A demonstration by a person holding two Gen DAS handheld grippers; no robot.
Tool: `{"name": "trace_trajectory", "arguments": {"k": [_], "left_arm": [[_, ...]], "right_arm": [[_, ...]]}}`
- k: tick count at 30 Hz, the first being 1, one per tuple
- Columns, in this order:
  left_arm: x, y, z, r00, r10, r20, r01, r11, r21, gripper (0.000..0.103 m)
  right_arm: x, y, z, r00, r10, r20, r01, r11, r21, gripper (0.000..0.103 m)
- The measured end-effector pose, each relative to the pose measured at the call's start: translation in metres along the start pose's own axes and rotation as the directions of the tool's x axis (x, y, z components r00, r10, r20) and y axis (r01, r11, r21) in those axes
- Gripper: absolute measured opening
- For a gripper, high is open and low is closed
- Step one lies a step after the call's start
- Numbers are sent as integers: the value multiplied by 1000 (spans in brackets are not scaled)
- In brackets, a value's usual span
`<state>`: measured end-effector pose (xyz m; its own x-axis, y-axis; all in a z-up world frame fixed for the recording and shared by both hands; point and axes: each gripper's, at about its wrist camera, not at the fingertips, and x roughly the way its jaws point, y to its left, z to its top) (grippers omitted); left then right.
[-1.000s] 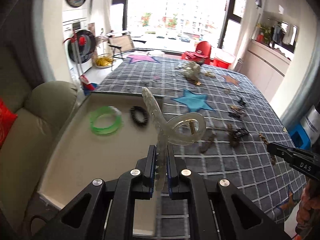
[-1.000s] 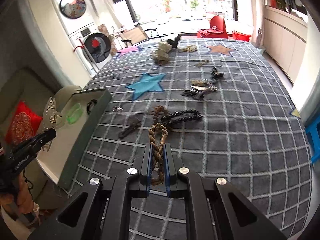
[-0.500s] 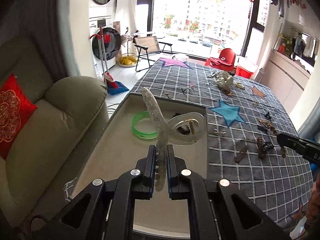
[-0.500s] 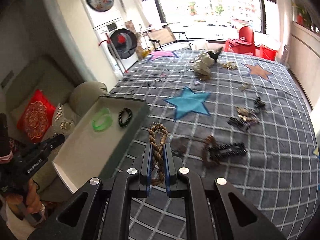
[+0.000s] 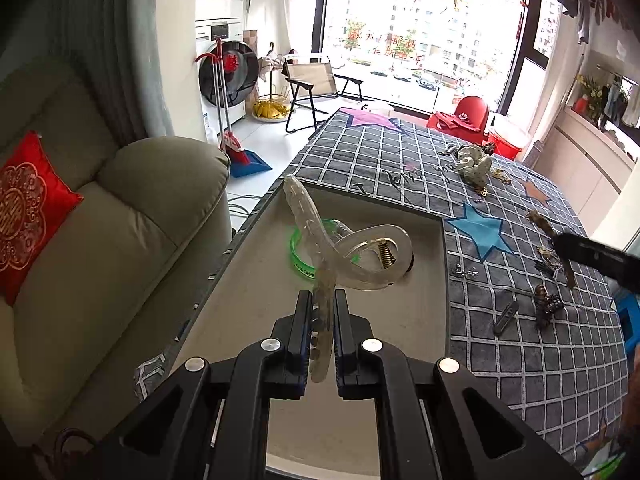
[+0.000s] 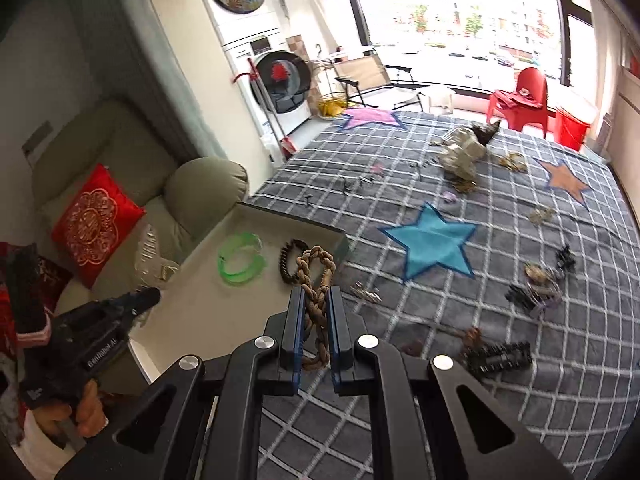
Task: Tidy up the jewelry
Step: 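Carry the claw clip and braided bracelet over the beige tray with both tools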
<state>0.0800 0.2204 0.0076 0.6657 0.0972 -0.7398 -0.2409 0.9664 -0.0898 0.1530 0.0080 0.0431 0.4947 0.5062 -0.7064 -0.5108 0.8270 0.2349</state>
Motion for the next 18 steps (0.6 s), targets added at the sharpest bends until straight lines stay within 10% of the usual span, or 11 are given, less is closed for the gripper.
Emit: {"name": "trace_trajectory", "arguments": {"k": [18], "left_arm": [[50,22,7,994,40,-106,-45,998,-42,11]], "right_arm": [[77,38,51,986,109,-127,-117,992,-54,12]]}}
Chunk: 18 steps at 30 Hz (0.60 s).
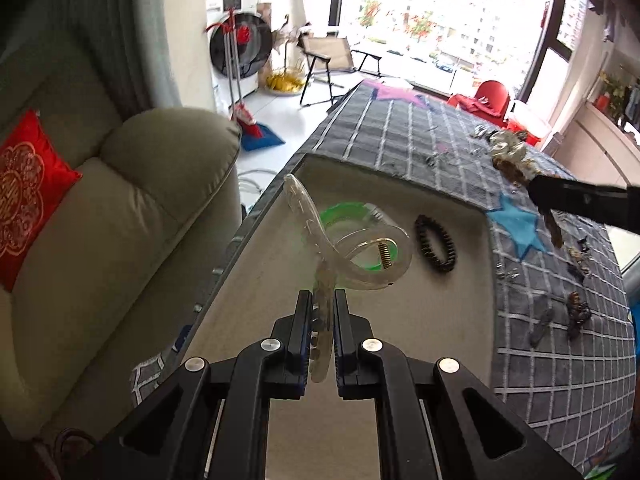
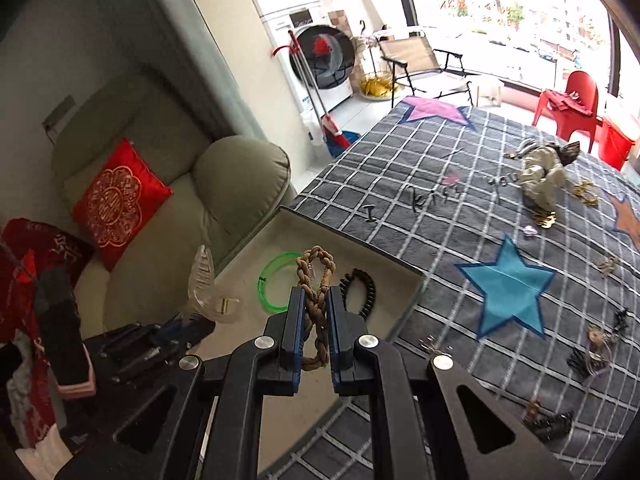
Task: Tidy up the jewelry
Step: 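Carry the claw clip and braided bracelet over the beige tray with both tools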
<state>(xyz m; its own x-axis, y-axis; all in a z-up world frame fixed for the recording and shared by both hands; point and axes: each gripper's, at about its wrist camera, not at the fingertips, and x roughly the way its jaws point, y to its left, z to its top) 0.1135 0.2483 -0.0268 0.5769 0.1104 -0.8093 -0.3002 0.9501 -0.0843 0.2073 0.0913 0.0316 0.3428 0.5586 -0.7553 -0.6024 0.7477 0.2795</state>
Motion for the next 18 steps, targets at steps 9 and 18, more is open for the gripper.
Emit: {"name": "trace_trajectory", "arguments": {"k": [9,18], "left_arm": [[32,10,-6,997,40,-65,-41,999,-21,11],[52,9,-5,994,56,-98,-57,998,-8,12]], "right_arm": [[63,-9,4,994,10,-105,-5,999,42,12],[106,-19,5,991,-29,-133,39,996,75,12]]}}
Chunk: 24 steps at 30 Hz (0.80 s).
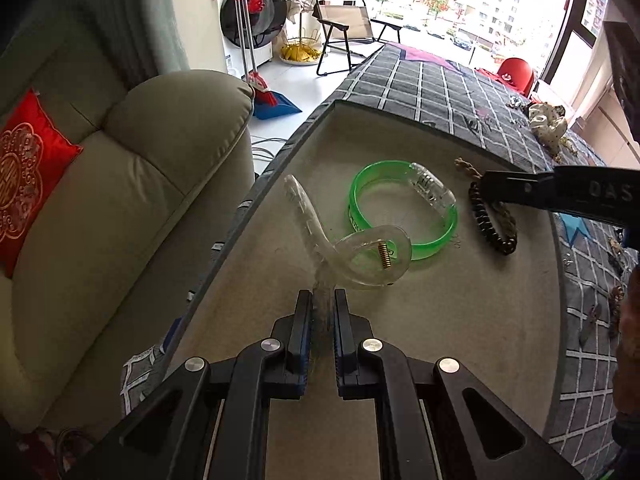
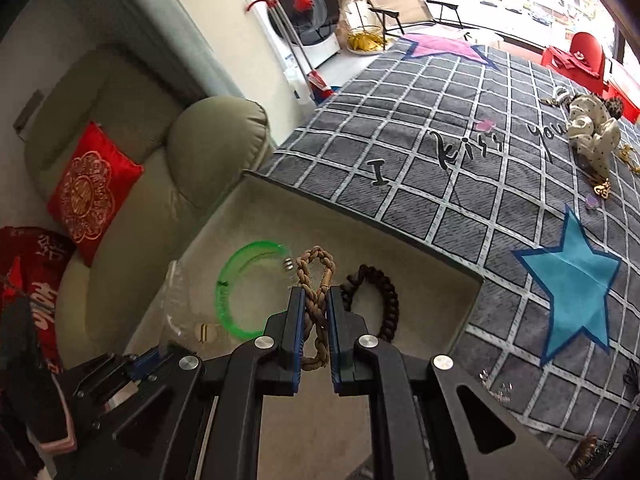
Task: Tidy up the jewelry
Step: 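Carry the claw clip and braided bracelet over the beige tray with both tools, then open the left tool to drop the claw clip while the right tool releases the bracelet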
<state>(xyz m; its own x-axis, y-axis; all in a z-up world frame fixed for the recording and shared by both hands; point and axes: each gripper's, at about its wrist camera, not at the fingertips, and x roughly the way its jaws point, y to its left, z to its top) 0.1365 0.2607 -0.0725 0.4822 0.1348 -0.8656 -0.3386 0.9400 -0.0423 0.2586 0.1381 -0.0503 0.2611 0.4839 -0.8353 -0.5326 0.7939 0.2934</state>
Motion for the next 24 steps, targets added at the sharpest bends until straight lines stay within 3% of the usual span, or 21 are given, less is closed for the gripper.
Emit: {"name": "trace_trajectory", "arguments": {"k": [14,16,18,19,24], "left_arm": [[3,-5,2,999,44,1,-44,999,15,12],[2,-6,1,999,49,1,-49,999,15,12],[1,-6,1,998,58,1,-58,998,19,12],[1,-7,1,998,60,1,-60,998,20,12],[0,-8,0,999,51,7,-51,998,22,12]], "right_arm": [[13,-1,-6,1000,-19,-12,19,1000,-7,15],[13,-2,-6,1000,-13,-17,13,1000,-1,22],[15,-4,-7,1000,-11,-26,11,1000,6,45],[15,-4,-7,1000,-9,-26,9,1000,7,49],[10,-3,-11,1000,8,-17,-8,1000,5,55]]}}
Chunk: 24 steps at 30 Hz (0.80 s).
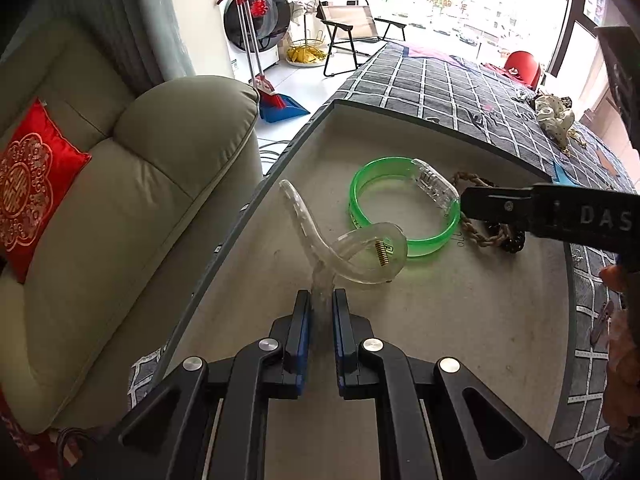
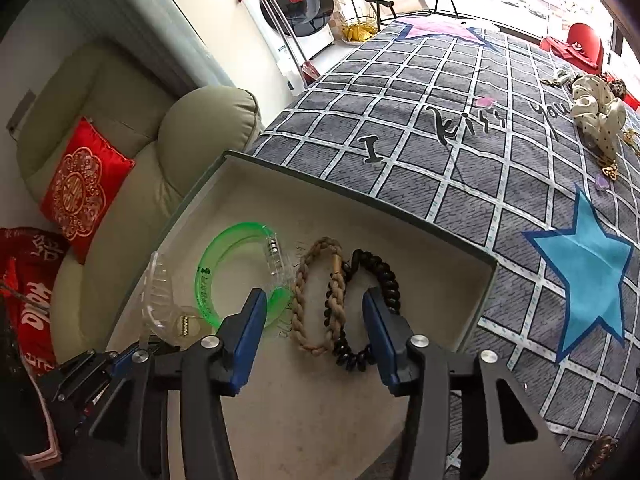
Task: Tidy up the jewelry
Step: 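Open the left tool to drop the claw clip while the right tool releases the bracelet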
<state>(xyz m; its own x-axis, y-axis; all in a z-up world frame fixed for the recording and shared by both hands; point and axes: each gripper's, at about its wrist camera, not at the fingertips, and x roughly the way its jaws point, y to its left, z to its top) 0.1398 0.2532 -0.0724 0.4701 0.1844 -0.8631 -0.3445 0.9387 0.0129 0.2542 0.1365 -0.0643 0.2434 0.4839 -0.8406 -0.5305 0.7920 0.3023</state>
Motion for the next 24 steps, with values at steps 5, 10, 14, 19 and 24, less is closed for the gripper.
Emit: {"name": "trace_trajectory", "arguments": {"k": [5,10,14,19,24], "left_arm": [[-1,-2,-2,1000,-14,0,13,1000,19,33],[-14,-2,-2,998,-18,55,17,1000,16,101],[-15,-2,-1,999,-26,47,26,1000,1,101],[-25,-6,-3,996,-31,79,30,1000,6,102],[-41,-6,-6,993,-45,111,46,999,-1,102]], "right_arm": [[-15,-2,-1,999,17,30,-17,1000,13,57],[-34,-7,-5,997,34,62,-36,999,34,57],[-46,-14,-11,996,44,80,-49,997,65,57],[-62,-17,-21,993,51,104,-59,996,72,65],[-76,-15,-32,989,69,129,-79,994,76,85]]}}
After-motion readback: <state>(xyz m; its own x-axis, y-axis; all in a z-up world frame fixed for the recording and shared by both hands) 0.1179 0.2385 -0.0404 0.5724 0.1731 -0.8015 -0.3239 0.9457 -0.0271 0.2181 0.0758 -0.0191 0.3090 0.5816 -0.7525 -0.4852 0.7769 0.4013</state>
